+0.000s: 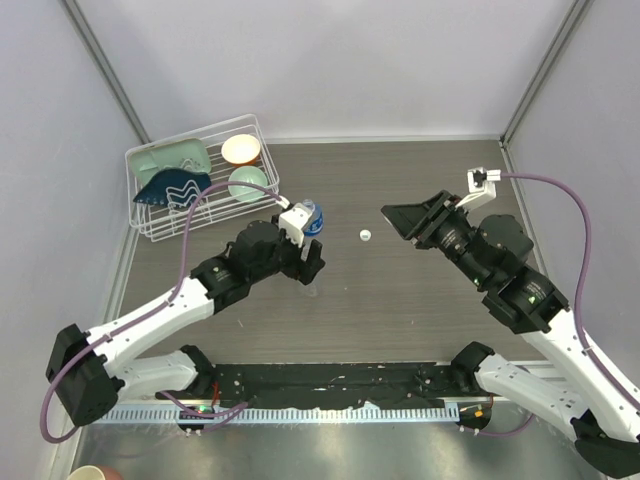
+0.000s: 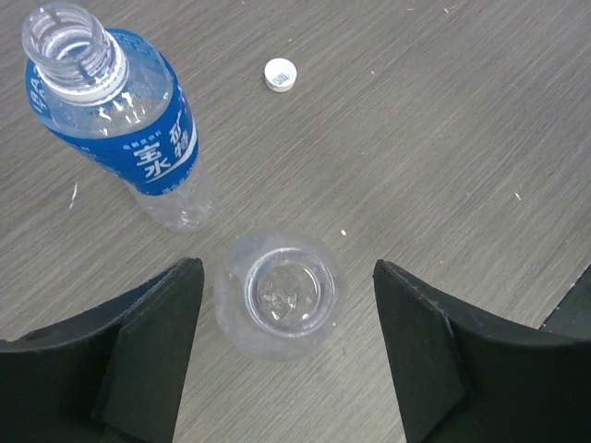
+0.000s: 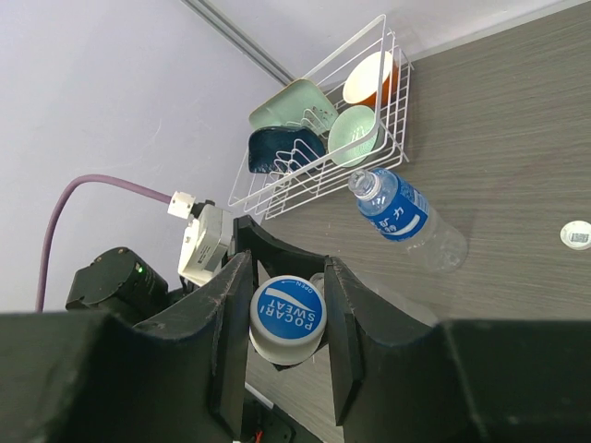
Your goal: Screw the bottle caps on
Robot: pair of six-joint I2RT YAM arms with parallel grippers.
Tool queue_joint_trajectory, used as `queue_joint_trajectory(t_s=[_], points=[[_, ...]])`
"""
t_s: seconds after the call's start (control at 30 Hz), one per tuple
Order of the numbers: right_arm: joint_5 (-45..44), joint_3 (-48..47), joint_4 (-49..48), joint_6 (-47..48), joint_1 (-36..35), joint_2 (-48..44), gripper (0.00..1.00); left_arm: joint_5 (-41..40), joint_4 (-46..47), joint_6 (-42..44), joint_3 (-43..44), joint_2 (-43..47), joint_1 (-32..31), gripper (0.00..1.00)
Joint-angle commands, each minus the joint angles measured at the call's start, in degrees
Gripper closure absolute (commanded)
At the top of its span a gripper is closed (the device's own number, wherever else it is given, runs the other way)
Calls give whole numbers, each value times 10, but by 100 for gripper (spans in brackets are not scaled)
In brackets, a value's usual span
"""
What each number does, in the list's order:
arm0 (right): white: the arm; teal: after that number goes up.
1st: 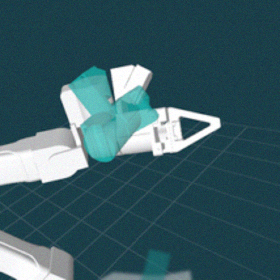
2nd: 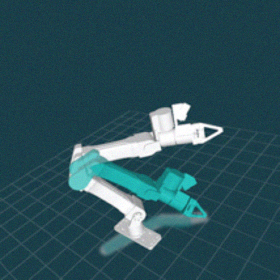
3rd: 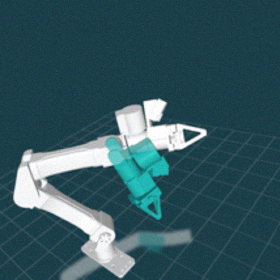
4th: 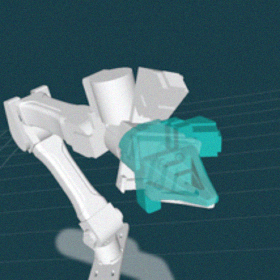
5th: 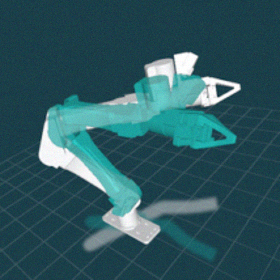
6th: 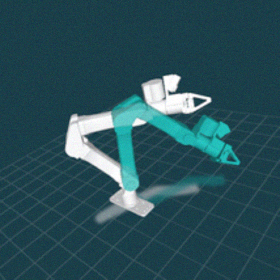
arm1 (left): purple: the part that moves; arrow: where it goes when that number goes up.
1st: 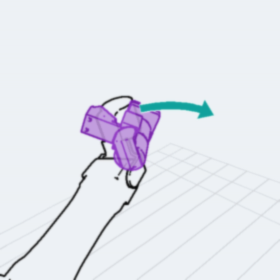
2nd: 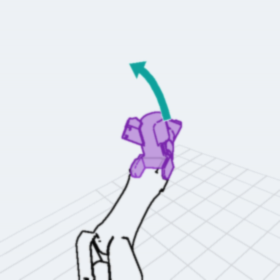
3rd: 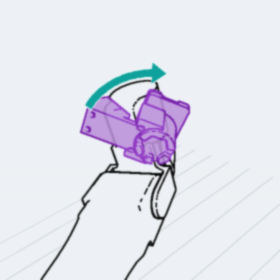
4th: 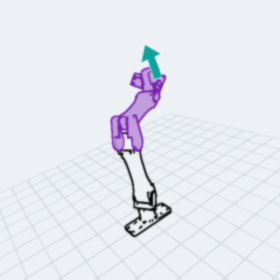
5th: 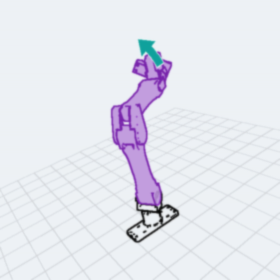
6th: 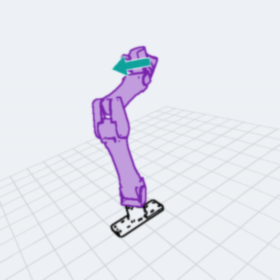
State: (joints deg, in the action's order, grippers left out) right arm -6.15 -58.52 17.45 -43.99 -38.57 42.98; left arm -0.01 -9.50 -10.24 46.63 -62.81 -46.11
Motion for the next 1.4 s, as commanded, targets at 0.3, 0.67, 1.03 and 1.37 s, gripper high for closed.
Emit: queue_joint_trajectory(t_s=[0.3,0.67,1.03,1.37], points=[[-9,-6,6,10,-2,-24,90,19,-52,93,68,-62,-4,79],[-47,-55,53,33,-2,-7,91,77,-576,200,383,-315,-89,100],[-127,-77,104,82,-2,-24,91,135,-514,231,456,-457,-167,99],[-154,-85,116,118,-2,-5,90,114,-407,268,469,-580,-173,97]])
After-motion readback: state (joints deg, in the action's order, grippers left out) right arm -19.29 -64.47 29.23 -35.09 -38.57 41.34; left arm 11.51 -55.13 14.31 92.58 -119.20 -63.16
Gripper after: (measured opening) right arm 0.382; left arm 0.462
